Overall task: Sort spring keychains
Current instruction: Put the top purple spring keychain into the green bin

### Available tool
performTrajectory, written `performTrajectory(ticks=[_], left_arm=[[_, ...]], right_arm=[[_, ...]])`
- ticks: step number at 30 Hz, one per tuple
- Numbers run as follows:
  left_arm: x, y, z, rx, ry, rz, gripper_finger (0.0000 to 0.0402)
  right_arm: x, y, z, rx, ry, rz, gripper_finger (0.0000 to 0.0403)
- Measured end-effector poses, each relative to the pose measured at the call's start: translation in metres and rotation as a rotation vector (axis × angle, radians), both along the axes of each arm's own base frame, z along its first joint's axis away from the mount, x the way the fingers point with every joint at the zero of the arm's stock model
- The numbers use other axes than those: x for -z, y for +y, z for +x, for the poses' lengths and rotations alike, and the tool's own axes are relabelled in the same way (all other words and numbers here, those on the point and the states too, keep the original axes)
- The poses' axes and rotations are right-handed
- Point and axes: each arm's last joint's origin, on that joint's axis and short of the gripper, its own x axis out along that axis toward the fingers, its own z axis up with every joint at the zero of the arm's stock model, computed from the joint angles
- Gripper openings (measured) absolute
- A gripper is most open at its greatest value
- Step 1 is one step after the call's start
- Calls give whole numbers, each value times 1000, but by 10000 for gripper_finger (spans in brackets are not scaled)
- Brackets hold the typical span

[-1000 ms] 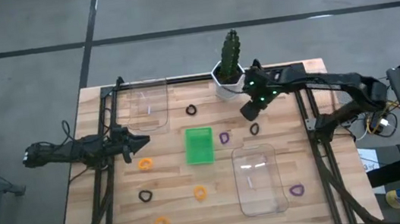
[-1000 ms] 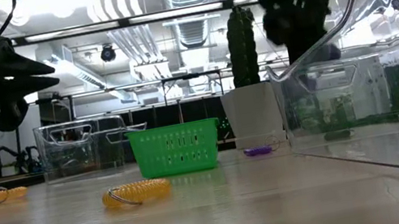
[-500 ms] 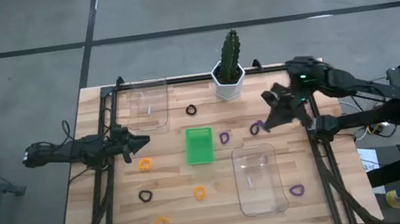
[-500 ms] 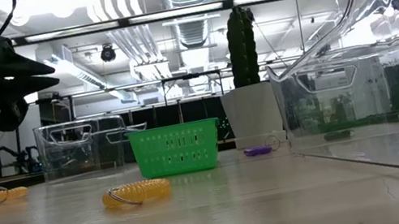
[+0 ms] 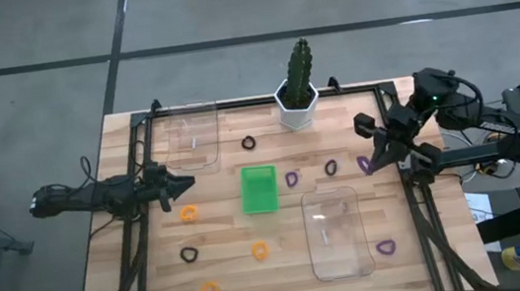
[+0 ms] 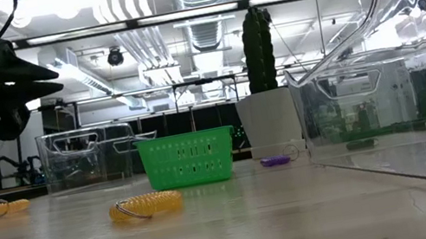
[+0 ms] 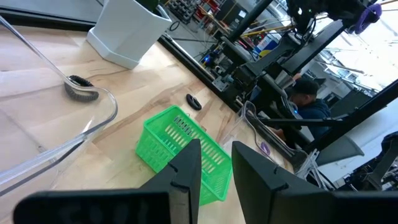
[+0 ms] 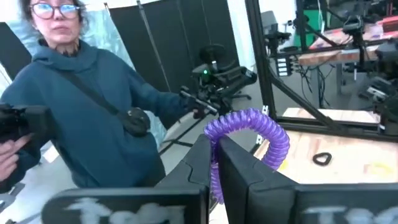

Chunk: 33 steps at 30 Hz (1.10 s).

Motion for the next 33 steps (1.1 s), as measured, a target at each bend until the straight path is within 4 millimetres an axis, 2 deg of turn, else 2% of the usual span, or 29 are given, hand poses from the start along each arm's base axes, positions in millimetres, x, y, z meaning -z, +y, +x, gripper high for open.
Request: performTrajectory(ticks=[4, 8, 11, 15, 20, 23, 28, 33], left_arm=[[0, 0, 0, 0, 1, 4, 83], [0, 0, 0, 1, 2, 5, 83], [0, 0, 0, 0, 4, 6, 83], [0, 0, 0, 1, 4, 6, 83], [0, 0, 0, 1, 5, 6, 83], [0, 0, 0, 0, 5, 6, 83], [1, 0, 0, 1, 6, 7, 83], [1, 0, 0, 1, 7, 7, 83]], right_arm=[[3, -2, 7, 24, 30, 14, 13], [11, -8, 25, 179, 139, 87, 13], [25, -9, 49, 217, 220, 89, 13], [53, -3, 87, 228, 365, 82, 13], [82, -2, 129, 348, 505, 42, 13], [87, -3, 151, 429, 573, 1, 13], [88, -3, 187, 543, 690, -166, 13], [88, -3, 223, 548, 745, -232, 13]])
